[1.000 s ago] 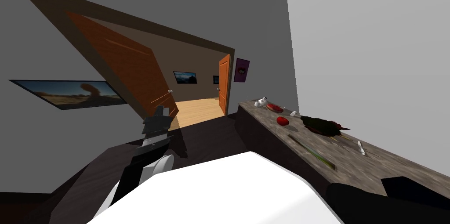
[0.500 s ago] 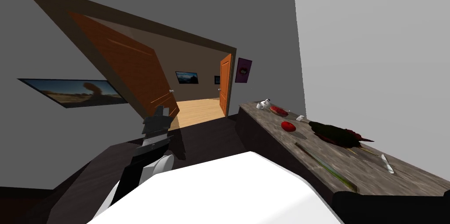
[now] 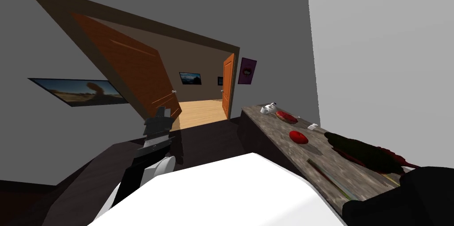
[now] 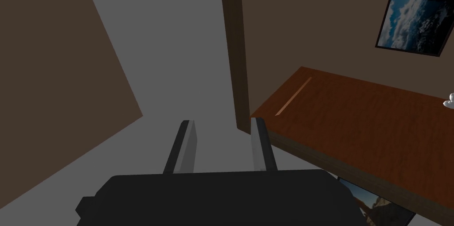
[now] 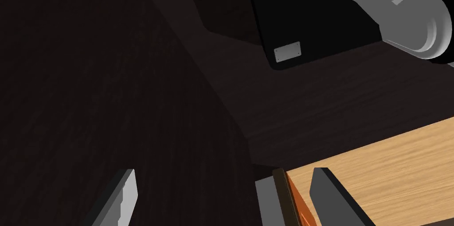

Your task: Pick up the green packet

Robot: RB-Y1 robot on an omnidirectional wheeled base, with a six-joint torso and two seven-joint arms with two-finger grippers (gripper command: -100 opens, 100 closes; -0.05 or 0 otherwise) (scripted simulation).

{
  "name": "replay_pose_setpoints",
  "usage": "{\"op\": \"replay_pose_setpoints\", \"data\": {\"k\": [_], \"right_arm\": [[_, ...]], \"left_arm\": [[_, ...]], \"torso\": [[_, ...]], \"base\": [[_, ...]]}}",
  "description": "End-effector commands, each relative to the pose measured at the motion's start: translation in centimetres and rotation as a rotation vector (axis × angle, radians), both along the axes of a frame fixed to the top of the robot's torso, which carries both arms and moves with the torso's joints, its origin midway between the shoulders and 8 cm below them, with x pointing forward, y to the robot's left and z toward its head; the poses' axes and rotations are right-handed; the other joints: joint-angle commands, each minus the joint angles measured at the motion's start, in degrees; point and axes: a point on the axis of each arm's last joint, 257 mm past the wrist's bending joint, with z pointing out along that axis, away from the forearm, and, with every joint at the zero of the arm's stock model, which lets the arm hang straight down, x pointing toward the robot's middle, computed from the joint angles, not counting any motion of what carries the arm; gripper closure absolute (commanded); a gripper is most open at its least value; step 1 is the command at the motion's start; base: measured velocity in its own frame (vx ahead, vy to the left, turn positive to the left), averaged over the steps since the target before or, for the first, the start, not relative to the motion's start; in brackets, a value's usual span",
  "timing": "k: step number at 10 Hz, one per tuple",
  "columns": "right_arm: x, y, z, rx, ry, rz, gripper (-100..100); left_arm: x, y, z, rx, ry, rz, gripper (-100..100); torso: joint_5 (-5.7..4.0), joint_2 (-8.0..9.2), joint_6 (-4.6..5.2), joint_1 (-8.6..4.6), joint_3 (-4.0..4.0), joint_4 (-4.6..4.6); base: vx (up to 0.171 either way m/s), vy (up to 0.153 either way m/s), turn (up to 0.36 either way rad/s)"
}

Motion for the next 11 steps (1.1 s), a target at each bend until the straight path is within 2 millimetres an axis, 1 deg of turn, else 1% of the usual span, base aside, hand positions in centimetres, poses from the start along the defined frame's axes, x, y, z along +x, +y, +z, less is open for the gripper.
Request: {"op": "replay_pose_setpoints", "data": {"k": [1,2,3,4,5,6,7,9,11], "right_arm": [[-2.4,-1.2,1.0,-0.021,0.066,0.036,-100],[-2.7,-1.2,1.0,-0.021,0.072,0.035,-100],[-4.4,-2.1,1.8,-0.036,0.122,0.064,-100],[-5.8,-2.9,2.4,-0.048,0.167,0.094,-100],[-6.9,-3.6,3.1,-0.056,0.206,0.124,-100],[-6.9,-3.6,3.1,-0.056,0.206,0.124,-100],[-7.7,-4.2,3.7,-0.062,0.239,0.154,-100],[-8.6,-5.1,4.5,-0.063,0.287,0.213,-100],[-8.5,-5.5,4.7,-0.053,0.311,0.271,-100]], "left_arm": [[0.0,0.0,0.0,0.000,0.000,0.000,0],[0.0,0.0,0.0,0.000,0.000,0.000,0],[0.0,0.0,0.0,0.000,0.000,0.000,0],[0.0,0.0,0.0,0.000,0.000,0.000,0],[0.0,0.0,0.0,0.000,0.000,0.000,0],[0.0,0.0,0.0,0.000,0.000,0.000,0],[0.0,0.0,0.0,0.000,0.000,0.000,0],[0.0,0.0,0.0,0.000,0.000,0.000,0],[0.0,0.0,0.0,0.000,0.000,0.000,0]], "torso": [[0.00,0.00,0.00,0.00,0.00,0.00],[0.00,0.00,-0.02,-0.07,0.00,0.00],[0.02,0.08,0.00,0.11,0.05,0.02],[0.05,0.08,-0.01,0.15,0.05,0.02],[-0.01,-0.03,-0.03,-0.10,-0.01,0.00],[-0.07,-0.12,-0.04,-0.29,-0.07,-0.03],[-0.04,0.02,0.01,-0.10,0.01,0.00],[-0.05,0.10,-0.02,-0.18,0.07,0.03],[-0.10,0.00,-0.03,-0.33,-0.01,0.00]], "base": [[0.097,-0.182,0.066],[0.067,-0.135,0.060],[0.074,-0.123,0.065],[0.115,-0.201,0.127],[0.133,-0.249,0.162],[0.070,-0.189,0.045],[0.022,-0.198,0.051],[0.089,-0.247,0.104],[0.050,-0.239,0.108]]}}
